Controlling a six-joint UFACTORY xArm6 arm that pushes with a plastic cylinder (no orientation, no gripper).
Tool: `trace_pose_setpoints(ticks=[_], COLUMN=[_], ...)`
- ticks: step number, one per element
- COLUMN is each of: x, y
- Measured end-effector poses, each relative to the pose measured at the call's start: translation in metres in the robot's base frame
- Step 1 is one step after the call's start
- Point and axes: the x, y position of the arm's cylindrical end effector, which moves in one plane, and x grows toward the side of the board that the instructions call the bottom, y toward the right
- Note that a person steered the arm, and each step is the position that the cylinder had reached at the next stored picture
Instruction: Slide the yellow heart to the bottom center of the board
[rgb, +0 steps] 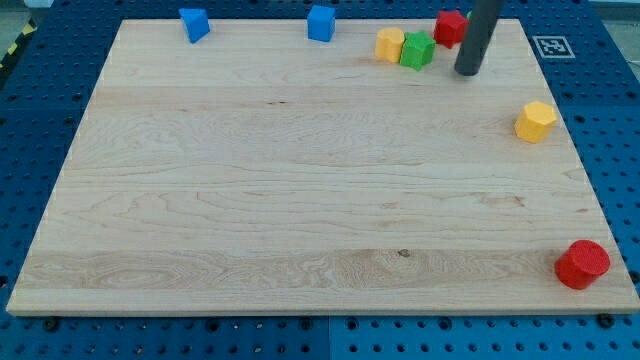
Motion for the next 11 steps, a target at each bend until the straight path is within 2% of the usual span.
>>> trace_pose_setpoints(ticks=[1, 4, 8, 10, 11], x=[0.002, -0.011, -0.072, -0.079, -0.079], y=[-0.009, -0.139, -0.123, -0.078, -0.083])
